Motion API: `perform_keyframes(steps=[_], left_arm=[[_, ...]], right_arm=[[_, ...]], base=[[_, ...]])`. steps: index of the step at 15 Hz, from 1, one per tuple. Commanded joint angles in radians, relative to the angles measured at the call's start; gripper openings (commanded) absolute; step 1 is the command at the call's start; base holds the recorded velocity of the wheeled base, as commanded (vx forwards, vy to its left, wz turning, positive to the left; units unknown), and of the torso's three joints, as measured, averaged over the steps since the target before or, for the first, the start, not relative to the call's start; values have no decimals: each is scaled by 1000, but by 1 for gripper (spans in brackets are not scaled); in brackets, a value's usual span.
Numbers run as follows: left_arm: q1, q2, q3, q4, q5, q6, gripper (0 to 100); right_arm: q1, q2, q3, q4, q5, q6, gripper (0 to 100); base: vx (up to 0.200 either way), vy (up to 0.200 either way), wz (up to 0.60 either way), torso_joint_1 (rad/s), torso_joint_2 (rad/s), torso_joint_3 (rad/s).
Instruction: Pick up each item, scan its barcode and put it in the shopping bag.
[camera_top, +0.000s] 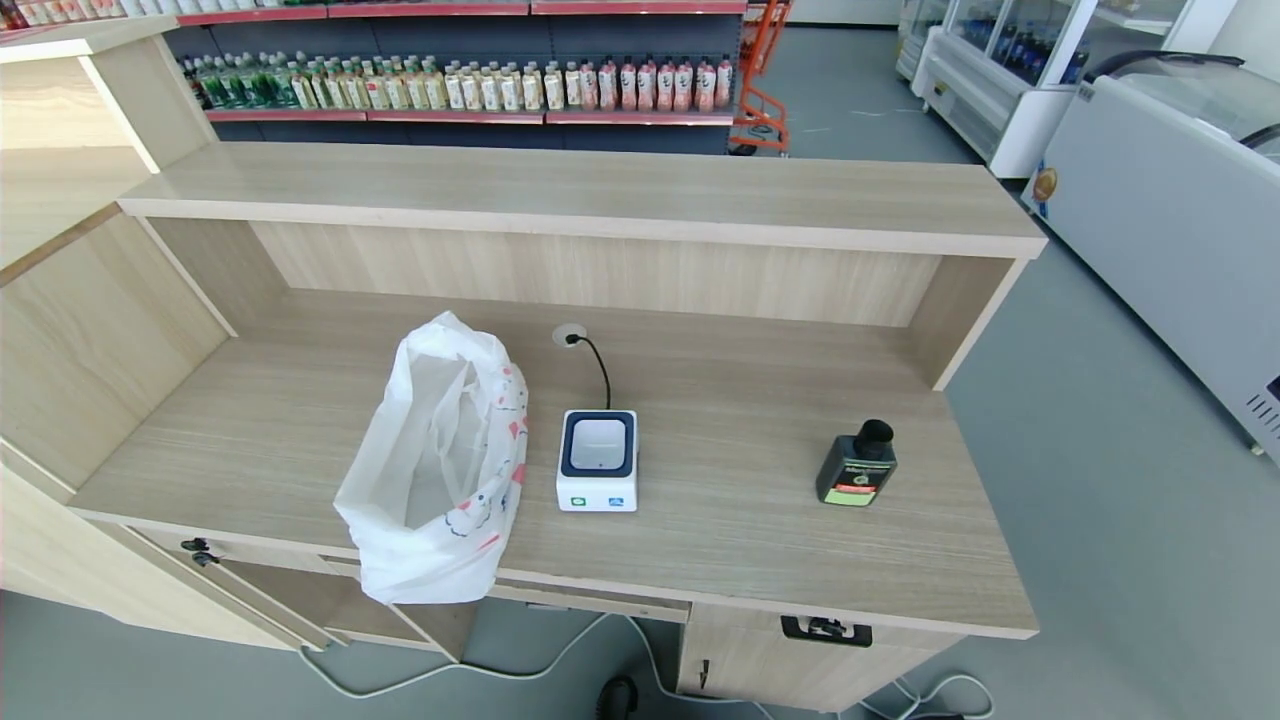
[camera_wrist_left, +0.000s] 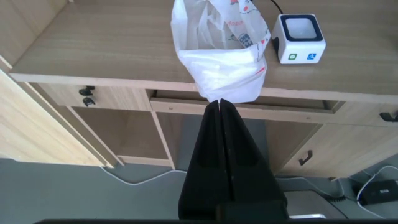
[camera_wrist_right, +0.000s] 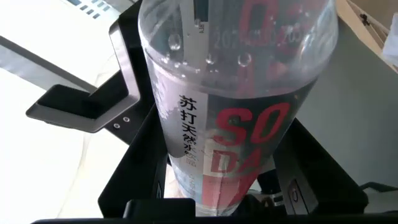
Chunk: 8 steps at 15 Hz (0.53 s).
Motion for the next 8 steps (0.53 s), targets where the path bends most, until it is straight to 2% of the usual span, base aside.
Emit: perform_keyframes(steps=[1,8], left_arm=[[0,0,0,0,0,0,0],[0,1,0,0,0,0,0]], right_arm=[[1,-26,27,2,0,-1,0],[2,-33,32,5,-6,-1,0]], base=[[0,0,0,0,0,0],[0,0,0,0,0,0]])
